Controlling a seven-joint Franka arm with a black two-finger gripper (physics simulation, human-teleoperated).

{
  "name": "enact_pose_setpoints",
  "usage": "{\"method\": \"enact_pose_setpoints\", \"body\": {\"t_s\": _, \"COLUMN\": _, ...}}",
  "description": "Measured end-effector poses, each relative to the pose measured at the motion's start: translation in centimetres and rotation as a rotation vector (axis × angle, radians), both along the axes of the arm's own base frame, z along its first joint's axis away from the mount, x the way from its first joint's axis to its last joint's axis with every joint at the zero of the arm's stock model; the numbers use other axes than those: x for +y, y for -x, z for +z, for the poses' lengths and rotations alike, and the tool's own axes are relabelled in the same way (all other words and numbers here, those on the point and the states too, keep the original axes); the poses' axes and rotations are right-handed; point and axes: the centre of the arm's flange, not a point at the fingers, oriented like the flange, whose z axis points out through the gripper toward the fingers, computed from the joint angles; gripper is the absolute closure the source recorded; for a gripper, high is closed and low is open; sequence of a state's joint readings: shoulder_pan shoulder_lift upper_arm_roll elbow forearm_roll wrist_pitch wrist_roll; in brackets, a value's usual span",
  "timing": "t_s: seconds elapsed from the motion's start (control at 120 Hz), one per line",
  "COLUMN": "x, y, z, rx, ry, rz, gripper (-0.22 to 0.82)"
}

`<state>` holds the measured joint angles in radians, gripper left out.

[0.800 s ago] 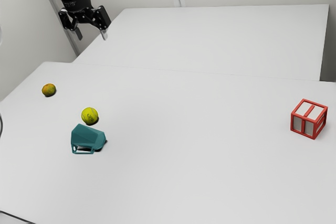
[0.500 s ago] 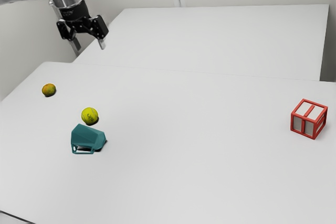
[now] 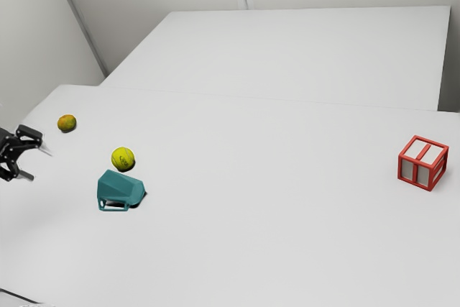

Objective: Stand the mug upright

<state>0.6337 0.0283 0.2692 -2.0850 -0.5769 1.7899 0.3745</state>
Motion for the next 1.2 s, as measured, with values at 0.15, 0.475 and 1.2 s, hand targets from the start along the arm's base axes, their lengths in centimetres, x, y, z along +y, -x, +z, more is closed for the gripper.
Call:
{"method": "enact_pose_setpoints", "body": {"t_s": 0.15, "x": -2.7, "y": -4.5, "z": -4.3, "rx": -0.095, "ry": 0.052, "rz": -0.109, "gripper": 0.00}}
{"method": "enact_pose_setpoints", "body": {"t_s": 0.475, "x": -4.8, "y": -6.3, "z": -8.6, "rx": -0.273, "ry": 0.147, "rz": -0.182, "gripper": 0.00}}
{"method": "enact_pose_setpoints", "body": {"t_s": 1.2, "x": -9.5, "y": -7.6, "z": -12.4, "rx": -0.427, "ry": 0.376, "rz": -0.335, "gripper": 0.00}}
